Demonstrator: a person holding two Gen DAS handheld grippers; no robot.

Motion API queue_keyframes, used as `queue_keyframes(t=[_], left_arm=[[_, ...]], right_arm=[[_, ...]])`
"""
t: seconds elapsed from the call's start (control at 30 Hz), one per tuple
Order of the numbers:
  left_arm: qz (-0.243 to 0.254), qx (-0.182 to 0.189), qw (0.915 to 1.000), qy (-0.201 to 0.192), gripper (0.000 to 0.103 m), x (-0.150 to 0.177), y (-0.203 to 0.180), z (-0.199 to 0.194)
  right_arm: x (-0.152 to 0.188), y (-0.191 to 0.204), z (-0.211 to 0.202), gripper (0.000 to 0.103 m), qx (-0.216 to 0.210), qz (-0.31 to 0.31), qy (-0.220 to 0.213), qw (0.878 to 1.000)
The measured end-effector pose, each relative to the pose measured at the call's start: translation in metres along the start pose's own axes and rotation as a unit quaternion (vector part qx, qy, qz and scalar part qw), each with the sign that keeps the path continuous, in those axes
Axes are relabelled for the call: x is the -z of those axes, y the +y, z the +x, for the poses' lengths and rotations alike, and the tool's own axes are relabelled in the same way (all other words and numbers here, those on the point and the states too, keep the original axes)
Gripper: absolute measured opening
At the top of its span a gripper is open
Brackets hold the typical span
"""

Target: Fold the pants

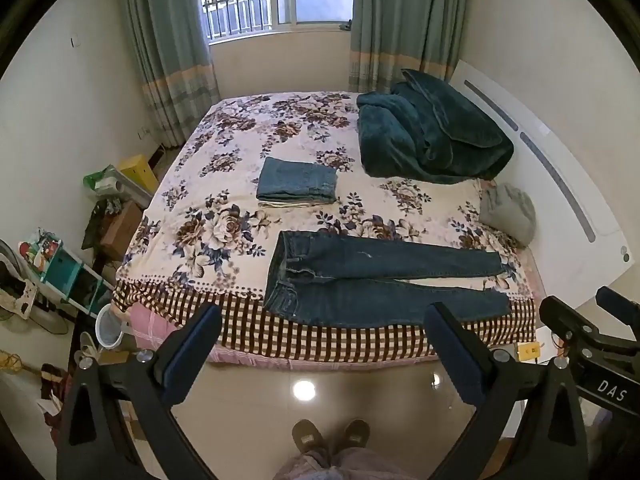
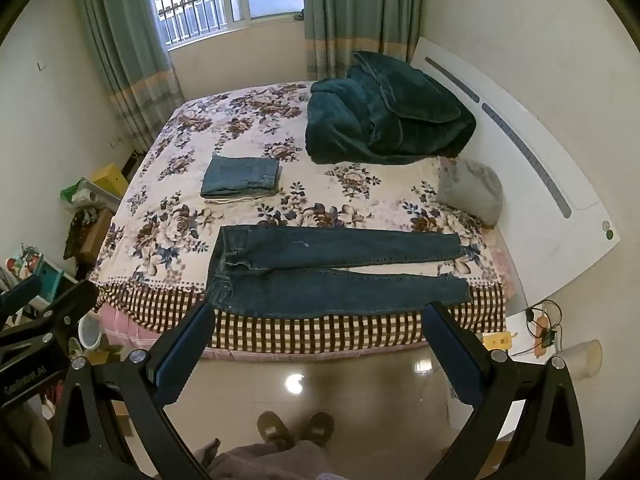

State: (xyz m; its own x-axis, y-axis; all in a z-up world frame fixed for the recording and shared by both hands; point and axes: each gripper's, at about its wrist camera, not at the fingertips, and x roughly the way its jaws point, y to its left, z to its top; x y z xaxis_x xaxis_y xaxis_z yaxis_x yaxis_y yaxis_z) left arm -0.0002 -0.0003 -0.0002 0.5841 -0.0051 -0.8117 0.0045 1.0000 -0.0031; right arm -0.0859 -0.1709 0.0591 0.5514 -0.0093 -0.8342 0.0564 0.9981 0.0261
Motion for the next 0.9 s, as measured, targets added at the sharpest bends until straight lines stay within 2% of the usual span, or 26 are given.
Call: queue_keyframes(t=[0.03,0.9], left_arm=[[-0.008,0.01,0.9999,0.003,0.103,0.0,0.001,0.0],[-0.001,0.001,1.0,-0.003,0.103,-0.007,-0.003,-0.005]], right_arm=[[0.0,0.0,0.0,0.103,-0.002,0.001,0.001,1.0],[-0.001,0.004,-0.013,0.103,-0.004,0.002,0.003,1.0]])
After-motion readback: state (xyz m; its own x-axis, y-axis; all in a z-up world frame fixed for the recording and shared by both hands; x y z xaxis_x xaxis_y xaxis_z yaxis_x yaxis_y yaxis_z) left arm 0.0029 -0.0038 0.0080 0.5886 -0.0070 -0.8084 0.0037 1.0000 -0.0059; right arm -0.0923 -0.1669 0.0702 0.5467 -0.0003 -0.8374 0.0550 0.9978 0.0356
